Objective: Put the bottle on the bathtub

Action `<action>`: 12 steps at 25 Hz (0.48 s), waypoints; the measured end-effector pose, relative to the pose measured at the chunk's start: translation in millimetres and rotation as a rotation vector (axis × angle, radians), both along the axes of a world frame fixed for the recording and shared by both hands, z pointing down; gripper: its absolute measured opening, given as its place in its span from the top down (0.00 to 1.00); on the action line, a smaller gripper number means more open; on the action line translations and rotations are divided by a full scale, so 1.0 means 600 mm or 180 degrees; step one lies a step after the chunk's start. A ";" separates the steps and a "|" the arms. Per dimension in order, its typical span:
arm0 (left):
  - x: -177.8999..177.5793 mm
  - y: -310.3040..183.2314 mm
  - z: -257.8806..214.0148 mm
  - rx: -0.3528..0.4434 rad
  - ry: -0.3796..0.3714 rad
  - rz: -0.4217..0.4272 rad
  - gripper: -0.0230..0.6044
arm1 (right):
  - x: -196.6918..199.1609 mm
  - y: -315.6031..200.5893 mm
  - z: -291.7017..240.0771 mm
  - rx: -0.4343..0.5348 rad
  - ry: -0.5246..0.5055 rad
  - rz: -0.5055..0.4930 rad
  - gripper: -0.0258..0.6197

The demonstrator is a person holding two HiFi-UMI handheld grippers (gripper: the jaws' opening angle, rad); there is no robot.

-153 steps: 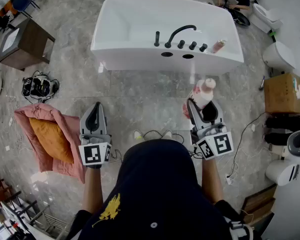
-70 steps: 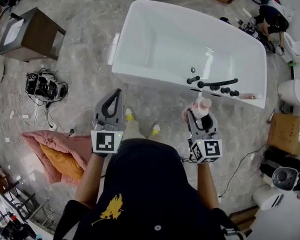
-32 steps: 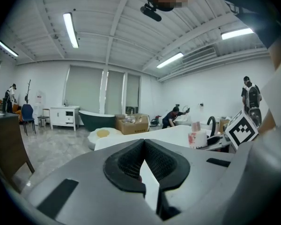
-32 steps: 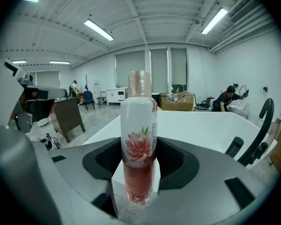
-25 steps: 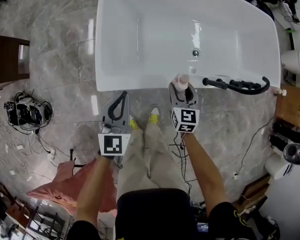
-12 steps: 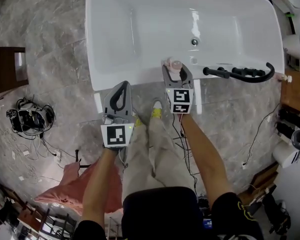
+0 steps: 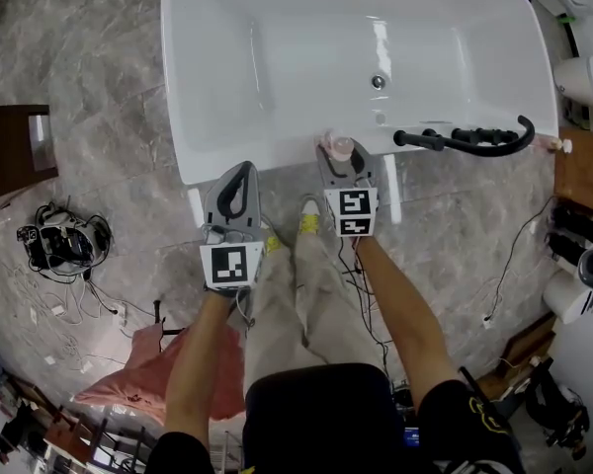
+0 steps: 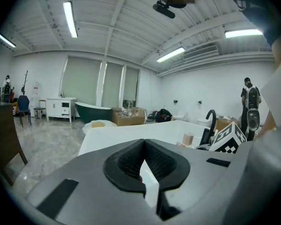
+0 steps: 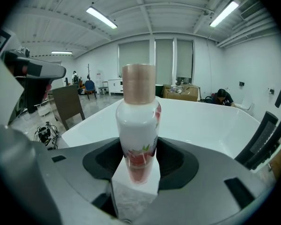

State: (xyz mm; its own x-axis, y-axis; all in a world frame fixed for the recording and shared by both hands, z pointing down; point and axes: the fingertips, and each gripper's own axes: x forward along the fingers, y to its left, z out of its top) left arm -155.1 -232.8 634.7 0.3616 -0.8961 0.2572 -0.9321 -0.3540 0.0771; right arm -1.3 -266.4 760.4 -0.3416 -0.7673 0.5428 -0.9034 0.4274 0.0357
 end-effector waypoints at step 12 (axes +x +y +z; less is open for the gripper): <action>0.014 -0.004 -0.004 0.0003 -0.0008 0.0048 0.94 | 0.001 0.009 -0.003 -0.0060 0.0039 -0.0067 0.63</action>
State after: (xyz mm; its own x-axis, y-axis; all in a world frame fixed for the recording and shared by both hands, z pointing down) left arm -146.9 -235.1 632.1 0.3743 -0.8909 0.2573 -0.9269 -0.3679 0.0745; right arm -0.7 -261.0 758.6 -0.3509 -0.7495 0.5613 -0.8937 0.4471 0.0383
